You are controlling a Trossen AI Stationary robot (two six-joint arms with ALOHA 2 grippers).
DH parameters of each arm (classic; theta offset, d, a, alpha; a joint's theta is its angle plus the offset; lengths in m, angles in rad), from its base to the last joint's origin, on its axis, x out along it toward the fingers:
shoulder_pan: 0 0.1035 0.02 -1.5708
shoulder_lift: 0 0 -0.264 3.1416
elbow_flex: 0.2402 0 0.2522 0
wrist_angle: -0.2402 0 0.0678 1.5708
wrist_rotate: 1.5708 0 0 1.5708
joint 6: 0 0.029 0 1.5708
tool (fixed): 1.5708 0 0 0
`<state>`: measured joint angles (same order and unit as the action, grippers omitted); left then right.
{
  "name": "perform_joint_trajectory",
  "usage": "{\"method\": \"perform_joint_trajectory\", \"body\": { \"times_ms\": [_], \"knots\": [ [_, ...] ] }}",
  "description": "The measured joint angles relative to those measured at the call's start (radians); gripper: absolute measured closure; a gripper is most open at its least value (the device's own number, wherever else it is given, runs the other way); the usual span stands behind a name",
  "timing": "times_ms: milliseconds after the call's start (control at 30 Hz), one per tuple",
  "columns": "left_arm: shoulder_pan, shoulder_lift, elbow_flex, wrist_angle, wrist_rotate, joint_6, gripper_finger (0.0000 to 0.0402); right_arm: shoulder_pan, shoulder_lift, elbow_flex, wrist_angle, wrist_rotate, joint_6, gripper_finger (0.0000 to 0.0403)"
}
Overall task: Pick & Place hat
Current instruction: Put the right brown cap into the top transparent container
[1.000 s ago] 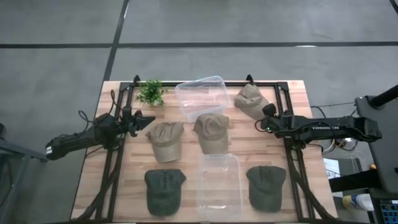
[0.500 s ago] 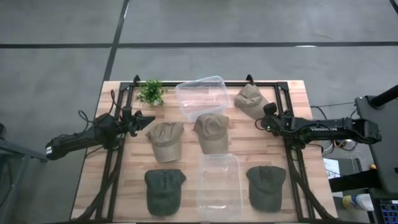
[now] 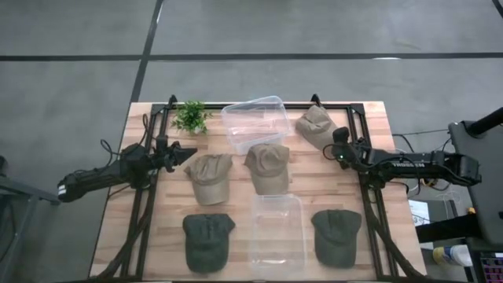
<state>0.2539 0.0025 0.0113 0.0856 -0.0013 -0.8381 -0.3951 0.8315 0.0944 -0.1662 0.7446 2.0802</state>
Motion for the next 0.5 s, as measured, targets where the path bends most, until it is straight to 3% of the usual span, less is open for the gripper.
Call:
{"method": "perform_joint_trajectory", "body": {
  "times_ms": [200,500],
  "knots": [
    [0.0,0.0,0.0,0.0,0.0,-0.004,0.0401,-0.02,-0.001,-0.033,0.152,0.001,-0.141,0.0376],
    [0.0,0.0,0.0,0.0,0.0,-0.02,0.0401,-0.023,-0.037,-0.005,0.294,-0.009,-0.441,0.0392]
  ]
}}
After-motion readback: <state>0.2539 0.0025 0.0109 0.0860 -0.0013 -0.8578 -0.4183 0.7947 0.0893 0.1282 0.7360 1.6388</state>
